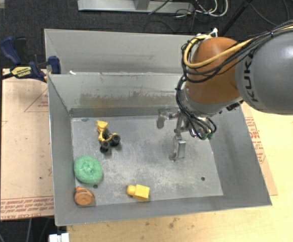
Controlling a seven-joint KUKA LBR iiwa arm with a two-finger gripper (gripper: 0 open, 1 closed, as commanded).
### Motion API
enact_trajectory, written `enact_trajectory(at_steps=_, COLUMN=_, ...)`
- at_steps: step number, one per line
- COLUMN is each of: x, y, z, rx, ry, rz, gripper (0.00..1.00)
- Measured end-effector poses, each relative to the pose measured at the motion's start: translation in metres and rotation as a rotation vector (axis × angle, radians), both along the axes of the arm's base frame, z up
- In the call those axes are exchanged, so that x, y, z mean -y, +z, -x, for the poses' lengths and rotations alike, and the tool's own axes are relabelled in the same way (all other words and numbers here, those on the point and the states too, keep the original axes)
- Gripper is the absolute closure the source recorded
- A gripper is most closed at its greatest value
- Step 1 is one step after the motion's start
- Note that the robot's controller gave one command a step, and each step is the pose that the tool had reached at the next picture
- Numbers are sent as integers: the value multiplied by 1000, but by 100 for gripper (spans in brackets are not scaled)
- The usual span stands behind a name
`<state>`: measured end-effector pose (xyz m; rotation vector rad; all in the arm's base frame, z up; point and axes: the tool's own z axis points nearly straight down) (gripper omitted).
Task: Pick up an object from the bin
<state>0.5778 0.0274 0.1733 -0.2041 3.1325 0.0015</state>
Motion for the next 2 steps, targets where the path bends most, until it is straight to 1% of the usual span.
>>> enact_trajectory(at_steps=1, x=-41, y=-36, z=13, rx=4, ry=51, rz=0, gripper=0)
enact_trajectory(at_steps=2, x=-52, y=-64, z=15, rx=-3, ry=163, rz=-1, gripper=0)
